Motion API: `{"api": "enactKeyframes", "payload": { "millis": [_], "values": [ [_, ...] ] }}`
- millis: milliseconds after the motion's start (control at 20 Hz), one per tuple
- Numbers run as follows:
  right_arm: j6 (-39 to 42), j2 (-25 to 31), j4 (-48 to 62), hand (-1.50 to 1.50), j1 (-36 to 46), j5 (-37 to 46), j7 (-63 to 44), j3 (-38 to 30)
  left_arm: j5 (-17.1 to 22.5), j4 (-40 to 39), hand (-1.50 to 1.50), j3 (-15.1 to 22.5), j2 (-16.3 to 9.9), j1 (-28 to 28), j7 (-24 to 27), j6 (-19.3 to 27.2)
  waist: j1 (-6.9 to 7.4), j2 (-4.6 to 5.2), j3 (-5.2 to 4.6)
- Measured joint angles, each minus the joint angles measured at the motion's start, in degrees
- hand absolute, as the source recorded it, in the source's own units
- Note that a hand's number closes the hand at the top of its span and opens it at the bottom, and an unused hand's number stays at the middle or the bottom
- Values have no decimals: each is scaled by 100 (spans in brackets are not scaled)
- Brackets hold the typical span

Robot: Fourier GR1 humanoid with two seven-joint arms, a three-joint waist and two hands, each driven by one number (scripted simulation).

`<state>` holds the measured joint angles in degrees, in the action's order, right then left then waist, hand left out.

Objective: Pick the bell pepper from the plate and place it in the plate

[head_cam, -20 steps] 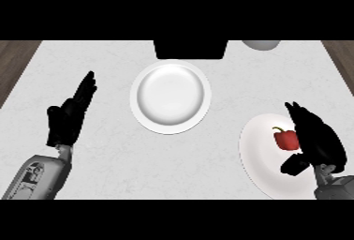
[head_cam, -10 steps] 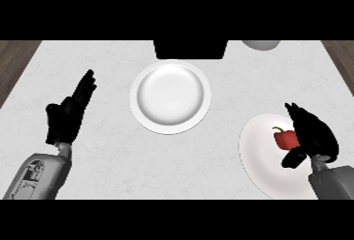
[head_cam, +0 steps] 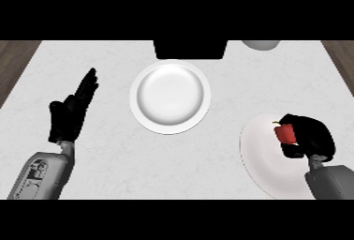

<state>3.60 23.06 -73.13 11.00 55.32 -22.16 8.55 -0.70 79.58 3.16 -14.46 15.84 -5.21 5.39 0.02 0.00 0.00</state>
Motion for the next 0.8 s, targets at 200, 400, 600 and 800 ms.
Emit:
{"api": "enactKeyframes", "payload": {
  "millis": [200, 400, 600, 800],
  "values": [
    [-241, -46, 266, 150, 72, 208, 294, -165, -96, 78, 0, -92, 80, -47, -37, -52, 4, -3, -4],
    [-223, -89, 493, 150, 284, 276, 543, -356, -182, 116, 0, -177, 162, -23, -119, -118, 5, -1, -1],
    [119, -232, 717, 150, 507, 127, 761, -370, -174, 139, 0, -256, 132, -126, -53, -240, 18, -2, -5],
    [147, -285, 809, 150, 685, 7, 1054, -511, -272, 333, 0, -226, 242, -240, -110, -191, 14, -1, 0]
  ]
}}
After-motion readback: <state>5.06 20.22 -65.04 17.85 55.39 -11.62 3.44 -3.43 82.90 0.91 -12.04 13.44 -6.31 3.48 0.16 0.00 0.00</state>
